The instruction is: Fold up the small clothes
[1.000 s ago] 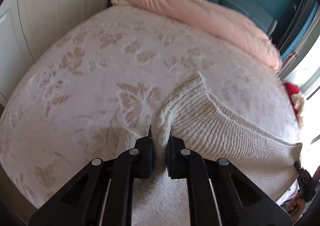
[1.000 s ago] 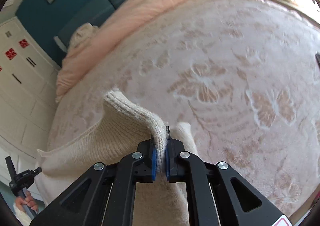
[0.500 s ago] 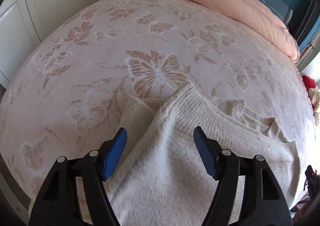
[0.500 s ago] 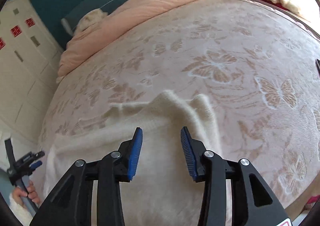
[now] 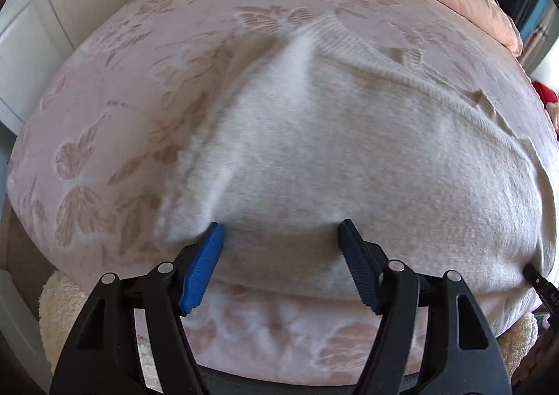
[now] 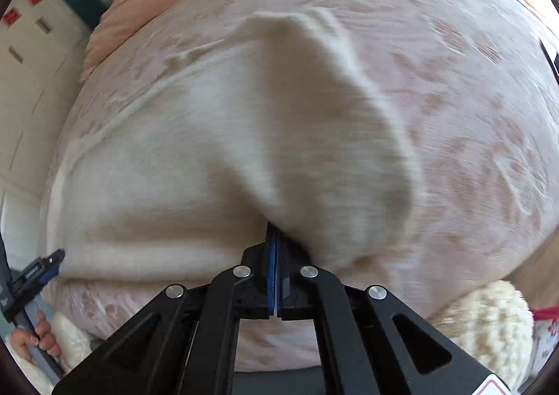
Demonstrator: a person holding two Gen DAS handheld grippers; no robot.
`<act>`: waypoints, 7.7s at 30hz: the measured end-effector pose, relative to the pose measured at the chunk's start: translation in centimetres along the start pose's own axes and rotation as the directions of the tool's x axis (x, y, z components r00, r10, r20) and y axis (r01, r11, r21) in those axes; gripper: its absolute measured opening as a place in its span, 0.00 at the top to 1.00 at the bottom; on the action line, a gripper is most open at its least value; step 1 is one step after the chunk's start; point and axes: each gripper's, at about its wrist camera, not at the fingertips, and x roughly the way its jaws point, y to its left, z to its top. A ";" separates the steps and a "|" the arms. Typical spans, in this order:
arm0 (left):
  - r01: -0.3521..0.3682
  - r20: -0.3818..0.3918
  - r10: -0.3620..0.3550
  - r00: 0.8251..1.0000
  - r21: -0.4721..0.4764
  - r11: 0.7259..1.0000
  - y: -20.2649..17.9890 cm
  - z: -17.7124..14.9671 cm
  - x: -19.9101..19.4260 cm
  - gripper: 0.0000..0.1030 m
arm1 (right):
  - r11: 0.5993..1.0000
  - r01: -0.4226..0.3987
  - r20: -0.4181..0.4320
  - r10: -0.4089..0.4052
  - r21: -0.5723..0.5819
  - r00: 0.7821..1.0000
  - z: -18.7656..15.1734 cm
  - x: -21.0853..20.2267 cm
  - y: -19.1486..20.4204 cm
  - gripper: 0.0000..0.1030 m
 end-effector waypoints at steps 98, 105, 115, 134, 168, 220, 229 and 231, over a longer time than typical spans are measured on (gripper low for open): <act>-0.027 -0.012 0.028 1.000 0.121 0.992 -5.8 -0.6 -1.6 0.50 | 0.995 0.098 0.071 -0.096 -0.021 0.993 0.0 -3.3 0.8 0.93; -0.036 -0.008 0.038 0.999 0.163 0.986 -6.4 -3.1 -2.9 0.50 | 0.962 0.135 0.093 -0.115 -0.237 0.989 -2.3 -2.6 6.5 0.85; -0.015 0.013 0.014 1.000 0.083 0.996 -3.7 -5.0 -4.5 0.31 | 0.994 0.029 0.030 -0.026 -0.103 0.999 -4.5 -3.9 4.8 0.52; 0.236 -0.026 -0.263 0.964 -0.365 0.901 5.3 -1.4 -5.3 0.87 | 0.974 -0.175 0.143 0.155 0.143 0.978 -0.6 -8.3 0.2 0.92; -0.040 -0.034 0.045 0.998 0.152 0.988 -8.2 -1.0 -0.8 0.65 | 0.943 0.093 -0.003 -0.099 -0.318 0.995 2.6 2.5 12.8 0.82; -0.022 0.037 0.013 0.999 0.249 0.968 -10.1 -4.8 -6.6 0.43 | 0.937 -0.001 0.056 0.023 -0.349 0.998 -3.8 -3.1 16.3 0.84; -0.004 0.029 -0.002 1.000 0.211 0.977 -9.1 -5.4 -6.6 0.31 | 0.973 0.040 0.066 -0.026 -0.227 0.997 -4.7 -5.1 10.9 0.81; 0.020 0.007 -0.021 1.000 0.124 0.992 -6.7 -5.0 -6.3 0.31 | 0.982 0.049 0.054 -0.040 -0.180 0.998 -4.6 -5.0 9.3 0.81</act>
